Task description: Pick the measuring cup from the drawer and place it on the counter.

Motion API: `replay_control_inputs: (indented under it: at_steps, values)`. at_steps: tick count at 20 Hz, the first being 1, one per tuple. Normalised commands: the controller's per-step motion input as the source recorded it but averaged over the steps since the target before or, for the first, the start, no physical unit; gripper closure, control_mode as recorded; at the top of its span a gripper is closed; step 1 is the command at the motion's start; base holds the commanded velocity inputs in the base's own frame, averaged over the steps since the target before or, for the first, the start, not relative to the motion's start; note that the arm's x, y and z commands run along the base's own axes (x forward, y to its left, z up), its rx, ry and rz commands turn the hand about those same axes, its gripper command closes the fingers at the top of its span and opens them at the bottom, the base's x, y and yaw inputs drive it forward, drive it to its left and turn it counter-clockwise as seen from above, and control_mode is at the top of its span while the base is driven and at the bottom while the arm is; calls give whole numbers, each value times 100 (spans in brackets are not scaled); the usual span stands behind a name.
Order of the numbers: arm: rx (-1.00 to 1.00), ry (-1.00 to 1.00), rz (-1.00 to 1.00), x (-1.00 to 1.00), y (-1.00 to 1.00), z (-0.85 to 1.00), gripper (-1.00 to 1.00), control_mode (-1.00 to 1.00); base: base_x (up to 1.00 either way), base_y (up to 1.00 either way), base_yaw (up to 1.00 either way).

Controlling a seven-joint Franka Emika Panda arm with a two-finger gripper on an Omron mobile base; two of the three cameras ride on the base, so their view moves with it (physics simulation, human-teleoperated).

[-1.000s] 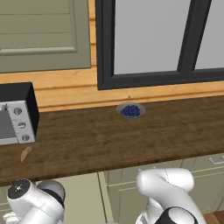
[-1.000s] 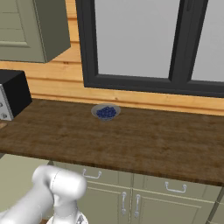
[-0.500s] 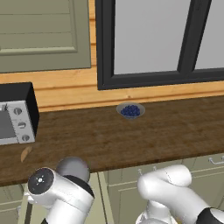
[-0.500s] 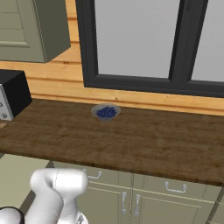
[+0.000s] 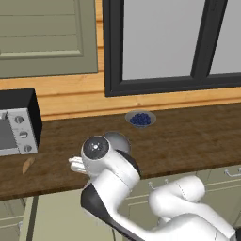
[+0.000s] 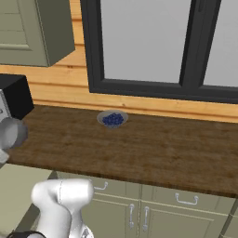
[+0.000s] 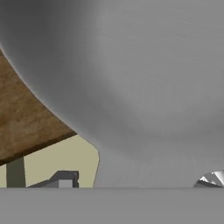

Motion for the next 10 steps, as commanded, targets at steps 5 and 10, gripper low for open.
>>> replay_control_inputs:
  at_steps: [5,10]
  values:
    - [8,38,-5,98,-50,24,100,-100,0,0,0]
    - [11,18,7,81,-71,0,100,-100,0,0,0]
